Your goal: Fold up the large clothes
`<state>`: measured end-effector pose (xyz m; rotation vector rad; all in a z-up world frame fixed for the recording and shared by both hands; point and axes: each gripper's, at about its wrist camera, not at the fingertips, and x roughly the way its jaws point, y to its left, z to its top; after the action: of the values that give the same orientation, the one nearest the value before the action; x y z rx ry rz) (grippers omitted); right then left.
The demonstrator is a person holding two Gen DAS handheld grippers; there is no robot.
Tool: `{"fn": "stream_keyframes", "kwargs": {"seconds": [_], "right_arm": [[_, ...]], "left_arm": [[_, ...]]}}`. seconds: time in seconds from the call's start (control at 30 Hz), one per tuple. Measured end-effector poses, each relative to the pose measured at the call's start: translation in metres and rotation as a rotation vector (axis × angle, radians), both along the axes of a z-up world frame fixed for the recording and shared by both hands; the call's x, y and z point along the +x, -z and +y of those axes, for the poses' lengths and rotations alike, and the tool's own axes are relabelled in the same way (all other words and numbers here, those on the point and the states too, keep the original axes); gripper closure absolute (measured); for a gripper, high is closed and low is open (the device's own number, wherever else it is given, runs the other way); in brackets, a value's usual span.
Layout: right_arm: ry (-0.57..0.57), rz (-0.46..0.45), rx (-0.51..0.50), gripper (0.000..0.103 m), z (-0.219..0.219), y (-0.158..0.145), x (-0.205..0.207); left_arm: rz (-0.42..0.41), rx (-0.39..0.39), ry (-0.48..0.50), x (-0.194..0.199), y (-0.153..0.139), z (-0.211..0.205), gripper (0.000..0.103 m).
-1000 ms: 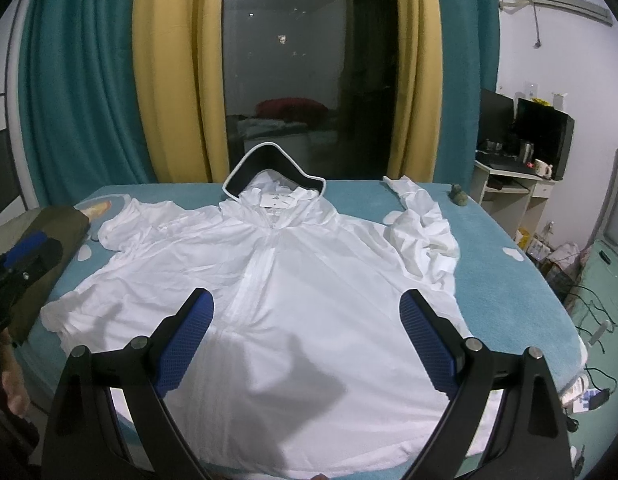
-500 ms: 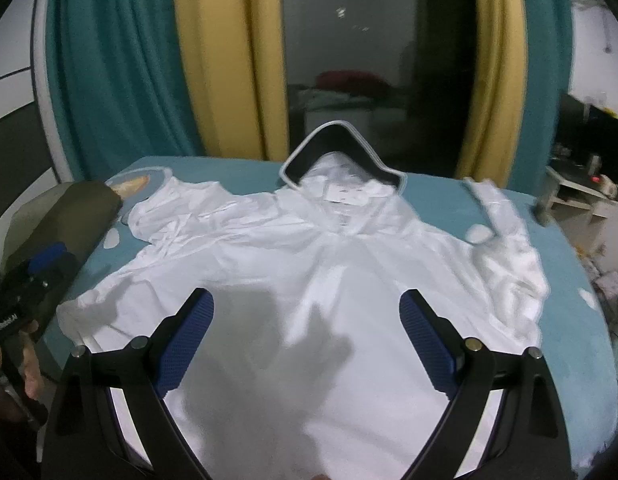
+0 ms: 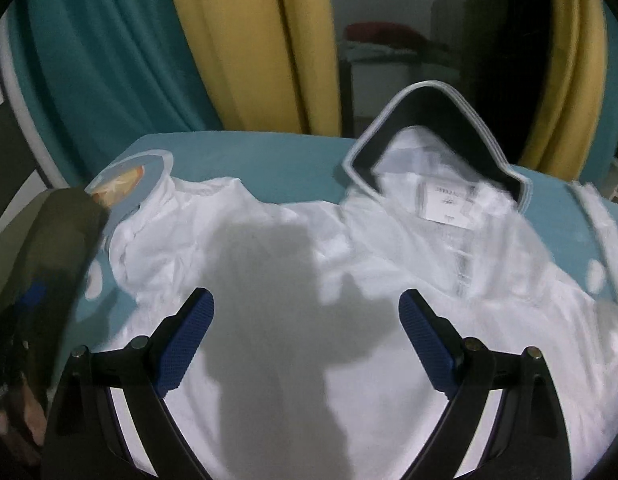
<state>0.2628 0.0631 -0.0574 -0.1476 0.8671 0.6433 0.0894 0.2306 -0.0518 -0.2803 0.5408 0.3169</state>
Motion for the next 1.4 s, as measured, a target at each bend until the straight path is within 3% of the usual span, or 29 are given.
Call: {"fn": "stream_keyframes", "kwargs": {"seconds": [0.3, 0.37, 0.47, 0.5, 0.6, 0.63, 0.93, 1.13, 1.4], "right_arm": [[-0.027, 0.160, -0.020, 0.045, 0.075, 0.045, 0.061], [-0.037, 0.188, -0.022, 0.047, 0.085, 0.055, 0.067], [-0.049, 0.149, -0.036, 0.050, 0.094, 0.054, 0.067], [-0.056, 0.148, -0.032, 0.054, 0.096, 0.053, 0.067], [-0.107, 0.123, -0.051, 0.095, 0.104, 0.052, 0.065], [-0.117, 0.111, -0.052, 0.098, 0.105, 0.051, 0.063], [-0.139, -0.057, 0.018, 0.099, 0.064, -0.010, 0.043], [-0.086, -0.089, 0.058, 0.099, -0.010, -0.051, 0.048], [0.008, -0.082, 0.054, 0.099, -0.118, -0.071, 0.053]], "left_arm": [[0.027, -0.070, -0.025, 0.012, 0.019, 0.026, 0.024], [0.035, -0.082, -0.031, 0.012, 0.022, 0.031, 0.024], [0.046, -0.089, -0.037, 0.009, 0.025, 0.034, 0.024], [0.047, -0.089, -0.037, 0.008, 0.026, 0.035, 0.024], [0.049, -0.090, -0.036, 0.006, 0.025, 0.033, 0.024], [0.048, -0.089, -0.033, 0.005, 0.024, 0.031, 0.024], [0.035, -0.046, -0.013, -0.001, 0.006, 0.011, 0.024], [0.030, -0.012, 0.023, -0.003, -0.005, -0.014, 0.024], [0.042, 0.011, 0.063, 0.009, -0.008, -0.048, 0.024]]}}
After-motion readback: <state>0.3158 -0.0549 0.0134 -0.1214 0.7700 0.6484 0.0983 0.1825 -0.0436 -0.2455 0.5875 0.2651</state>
